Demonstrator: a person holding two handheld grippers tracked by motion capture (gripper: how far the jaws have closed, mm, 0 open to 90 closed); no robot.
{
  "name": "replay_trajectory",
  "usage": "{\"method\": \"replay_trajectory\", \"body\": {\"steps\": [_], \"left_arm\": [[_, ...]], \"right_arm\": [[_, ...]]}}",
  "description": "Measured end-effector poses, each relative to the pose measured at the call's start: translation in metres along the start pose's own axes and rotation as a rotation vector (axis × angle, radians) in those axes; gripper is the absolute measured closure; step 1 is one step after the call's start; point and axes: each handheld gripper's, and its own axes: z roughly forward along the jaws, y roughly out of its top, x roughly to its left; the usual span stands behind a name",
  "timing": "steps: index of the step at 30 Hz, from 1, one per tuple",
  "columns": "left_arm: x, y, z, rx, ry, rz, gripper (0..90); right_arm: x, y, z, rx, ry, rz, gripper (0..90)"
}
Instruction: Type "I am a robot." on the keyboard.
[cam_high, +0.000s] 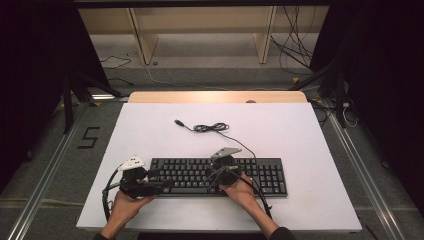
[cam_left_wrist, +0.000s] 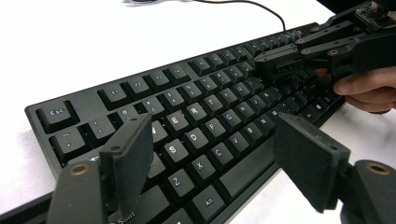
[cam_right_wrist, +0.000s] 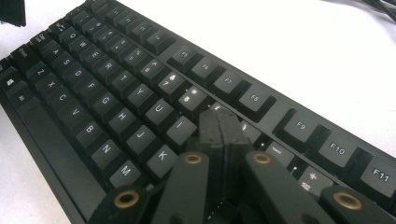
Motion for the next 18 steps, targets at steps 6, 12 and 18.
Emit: {"method": "replay_trajectory", "body": {"steps": [6,12,18], "left_arm": [[0.001,0.0,0.0,-0.005,0.004,-0.004,28.4],[0.001,0.0,-0.001,-0.007,0.005,-0.002,28.4],[0.002,-0.001,-0.001,-0.012,0.005,-0.002,28.4]], "right_arm": [[-0.002,0.001,-0.005,-0.028,0.024,0.029,88.8],[-0.001,0.002,-0.013,-0.066,0.058,0.038,83.9],[0.0,0.002,-0.019,-0.09,0.082,0.036,74.3]]}}
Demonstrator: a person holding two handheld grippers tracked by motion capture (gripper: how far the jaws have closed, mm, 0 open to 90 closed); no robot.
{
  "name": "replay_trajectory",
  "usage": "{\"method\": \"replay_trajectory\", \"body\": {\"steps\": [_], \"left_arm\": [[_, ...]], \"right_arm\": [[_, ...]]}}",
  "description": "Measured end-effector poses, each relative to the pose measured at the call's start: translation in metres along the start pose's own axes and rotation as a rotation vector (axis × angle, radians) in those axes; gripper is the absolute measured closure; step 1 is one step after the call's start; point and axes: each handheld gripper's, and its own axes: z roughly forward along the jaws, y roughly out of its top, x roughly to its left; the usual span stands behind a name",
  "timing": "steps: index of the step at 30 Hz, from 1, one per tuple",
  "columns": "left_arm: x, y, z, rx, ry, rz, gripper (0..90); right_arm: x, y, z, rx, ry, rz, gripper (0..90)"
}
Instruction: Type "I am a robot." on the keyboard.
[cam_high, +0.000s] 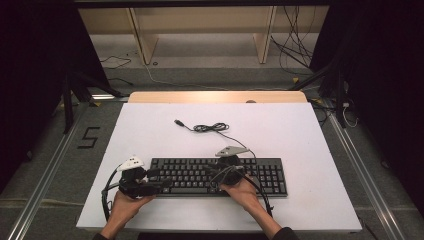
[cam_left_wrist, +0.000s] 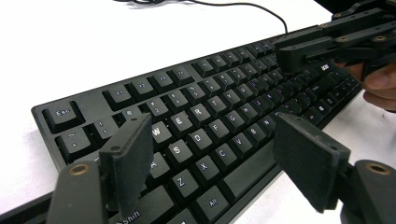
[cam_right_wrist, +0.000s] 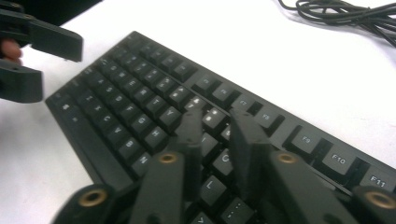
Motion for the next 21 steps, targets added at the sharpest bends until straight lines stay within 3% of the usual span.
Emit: {"method": "replay_trajectory", "body": {"steps": [8,21], "left_arm": [[0.001,0.0,-0.001,-0.007,0.003,0.002,28.2],[0.003,0.001,-0.004,-0.028,0.015,-0.004,28.1]], "right_arm": [[0.003,0.0,-0.002,-0.012,0.025,0.001,49.2],[0.014,0.002,-0.001,-0.026,0.064,-0.013,37.2]]}}
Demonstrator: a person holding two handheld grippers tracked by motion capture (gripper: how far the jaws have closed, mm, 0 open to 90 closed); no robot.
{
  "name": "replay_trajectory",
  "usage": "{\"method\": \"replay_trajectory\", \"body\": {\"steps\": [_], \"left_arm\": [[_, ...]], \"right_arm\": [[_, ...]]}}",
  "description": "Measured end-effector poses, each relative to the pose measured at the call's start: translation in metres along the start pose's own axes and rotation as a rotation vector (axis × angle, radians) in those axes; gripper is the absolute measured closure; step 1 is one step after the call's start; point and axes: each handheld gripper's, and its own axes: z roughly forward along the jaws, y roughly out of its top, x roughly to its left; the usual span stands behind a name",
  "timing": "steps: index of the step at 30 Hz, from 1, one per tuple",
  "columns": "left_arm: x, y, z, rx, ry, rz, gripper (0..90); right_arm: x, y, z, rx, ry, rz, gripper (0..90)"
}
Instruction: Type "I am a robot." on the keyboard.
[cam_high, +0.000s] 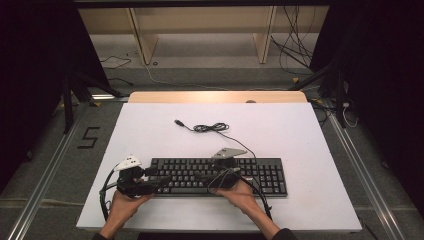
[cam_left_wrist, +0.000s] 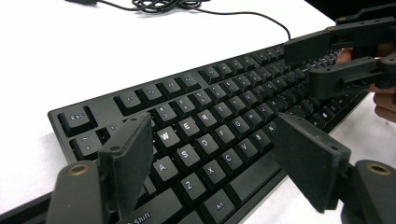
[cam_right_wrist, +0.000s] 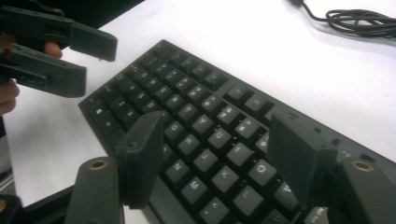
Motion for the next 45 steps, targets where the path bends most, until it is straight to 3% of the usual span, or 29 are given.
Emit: {"method": "replay_trajectory", "body": {"steps": [4,12,24,45], "left_arm": [[0.0,0.0,-0.001,-0.007,0.005,0.0,28.2],[0.002,0.0,-0.002,-0.021,0.008,-0.008,28.2],[0.002,0.001,-0.004,-0.043,0.002,-0.004,28.2],[0.0,0.001,-0.005,-0.056,-0.004,0.001,28.3]], "right_arm": [[0.005,0.0,0.002,-0.004,0.015,-0.007,40.5],[0.014,-0.001,0.009,0.017,0.044,-0.033,63.6],[0.023,-0.005,0.023,0.056,0.06,-0.058,88.0],[0.032,-0.012,0.042,0.116,0.031,-0.104,90.0]]}}
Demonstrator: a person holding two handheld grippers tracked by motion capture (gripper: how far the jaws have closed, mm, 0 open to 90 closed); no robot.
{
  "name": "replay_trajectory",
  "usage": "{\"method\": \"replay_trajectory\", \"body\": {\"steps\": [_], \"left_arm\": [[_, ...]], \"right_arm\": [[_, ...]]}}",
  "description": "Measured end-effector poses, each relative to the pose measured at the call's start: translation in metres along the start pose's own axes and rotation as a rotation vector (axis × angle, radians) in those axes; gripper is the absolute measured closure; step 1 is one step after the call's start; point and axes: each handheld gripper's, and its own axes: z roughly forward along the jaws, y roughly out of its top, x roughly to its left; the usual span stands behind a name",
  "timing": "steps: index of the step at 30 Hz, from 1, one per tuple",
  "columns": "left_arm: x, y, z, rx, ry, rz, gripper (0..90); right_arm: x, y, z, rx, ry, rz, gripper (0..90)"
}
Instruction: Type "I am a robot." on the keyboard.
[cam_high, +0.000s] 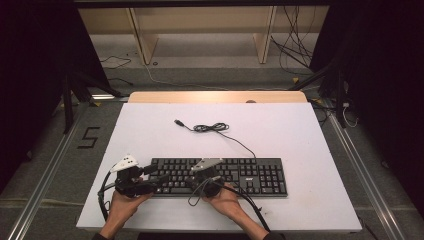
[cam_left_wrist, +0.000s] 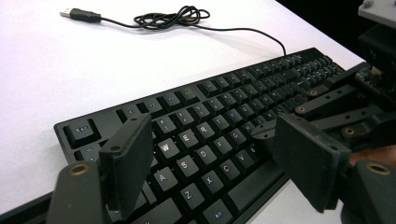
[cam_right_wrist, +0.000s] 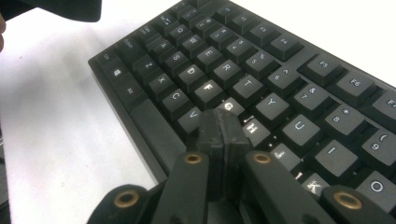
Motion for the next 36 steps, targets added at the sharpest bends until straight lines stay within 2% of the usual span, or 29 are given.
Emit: {"method": "replay_trajectory", "body": {"steps": [3,8,10,14,20,23,24,29,36], "left_arm": [[0.0,0.0,0.0,-0.001,0.001,0.0,28.3],[0.0,0.0,0.0,-0.002,0.002,0.002,28.3],[0.0,0.0,0.0,-0.004,0.002,0.0,28.3],[0.0,0.0,-0.001,-0.007,0.003,0.003,28.2],[-0.001,0.0,-0.001,-0.015,0.001,0.009,28.3],[0.0,-0.001,-0.001,-0.017,-0.001,0.014,28.2],[0.0,-0.001,-0.001,-0.017,-0.001,0.014,28.2],[0.0,-0.001,-0.001,-0.024,-0.001,0.013,28.2],[-0.001,-0.001,-0.001,-0.024,-0.002,0.016,28.1]], "right_arm": [[0.001,0.0,0.0,-0.002,-0.004,-0.01,90.0],[0.0,0.0,-0.002,-0.004,0.011,0.01,88.8],[-0.002,0.002,-0.005,-0.025,0.025,0.025,87.3],[-0.009,0.006,-0.017,-0.076,0.022,0.049,82.3],[-0.021,0.008,-0.031,-0.115,0.022,0.088,58.0],[-0.025,0.008,-0.037,-0.13,0.035,0.094,48.4],[-0.025,0.008,-0.04,-0.14,0.026,0.092,46.3],[-0.033,0.008,-0.052,-0.178,0.006,0.111,40.4],[-0.043,0.008,-0.058,-0.181,-0.033,0.126,37.5]]}}
